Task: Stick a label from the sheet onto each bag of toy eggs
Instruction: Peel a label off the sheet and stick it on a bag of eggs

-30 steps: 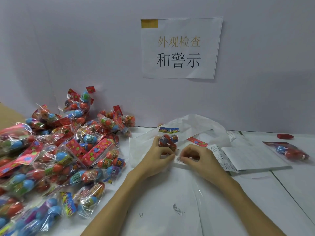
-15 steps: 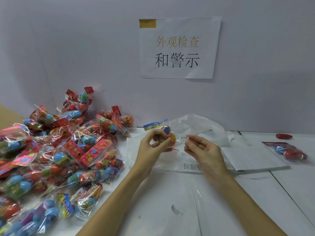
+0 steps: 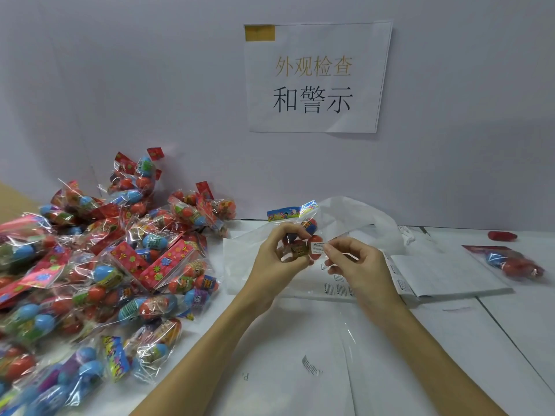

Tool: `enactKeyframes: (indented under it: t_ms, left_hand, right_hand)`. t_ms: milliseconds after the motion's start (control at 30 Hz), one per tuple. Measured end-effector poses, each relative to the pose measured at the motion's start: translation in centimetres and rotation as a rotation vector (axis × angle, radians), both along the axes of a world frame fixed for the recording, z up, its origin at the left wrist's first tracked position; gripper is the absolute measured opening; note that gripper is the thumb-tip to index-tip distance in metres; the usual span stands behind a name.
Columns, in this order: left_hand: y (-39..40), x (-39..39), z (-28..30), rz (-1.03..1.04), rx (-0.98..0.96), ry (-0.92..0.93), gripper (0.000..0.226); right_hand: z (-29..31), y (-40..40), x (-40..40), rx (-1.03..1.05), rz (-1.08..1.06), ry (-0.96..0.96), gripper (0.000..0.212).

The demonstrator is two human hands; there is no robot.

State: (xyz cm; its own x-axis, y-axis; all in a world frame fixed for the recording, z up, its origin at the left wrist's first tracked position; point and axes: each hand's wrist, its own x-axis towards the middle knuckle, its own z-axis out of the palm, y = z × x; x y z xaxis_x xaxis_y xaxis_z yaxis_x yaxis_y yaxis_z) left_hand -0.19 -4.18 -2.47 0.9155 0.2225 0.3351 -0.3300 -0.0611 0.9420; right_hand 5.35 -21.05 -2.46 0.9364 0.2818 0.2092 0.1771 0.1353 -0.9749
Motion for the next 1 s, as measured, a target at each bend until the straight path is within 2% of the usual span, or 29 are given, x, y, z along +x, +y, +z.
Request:
enactKeyframes:
  t_ms: [467,633,800,867,900,967,1000]
  left_hand:
    - [-0.3,-0.2,0.4,0.002,-0.021,0.026,0.041]
    - [-0.3,-0.2,0.5,-0.024,-0.056,0.02,0.028]
    - [-0.6,-0.2,0.6,0.05,-0.051,-0.042,0.024]
    - [-0.7,-0.2,0.5,0.047,-0.054,-0.065,0.023]
    - [-0.8,-0.1,0.5,0.044,-0.05,-0.069,0.023]
    - [-0.7,-0.1,0.4,0.041,-0.038,-0.07,0.024]
    - [-0.6,-0.1,0.4,0.032,-0.037,-0.073,0.024]
  right_hand:
    - [0.0,-0.1,-0.2,-0.095,-0.042,-0.06,0.002]
    - [-0.1,-0.1,-0.2,-0.116,-0.056,-0.063,0.001]
    - [0.0,-0.1,-0.3,-0.08,-0.024,-0.074,0.003]
    - [-0.1,0.4,-0.6,-0.088,-0.085,-0.086,0.013]
    - [-0.3,0.8,-0.7,-0.076,-0.123,-0.064,0.025]
    - [-0.2,1.0,-0.7,-0.047,-0.158,0.042,0.048]
    - [-0.1,1.0,-0.6,-0.057,-0.146,0.076,0.049]
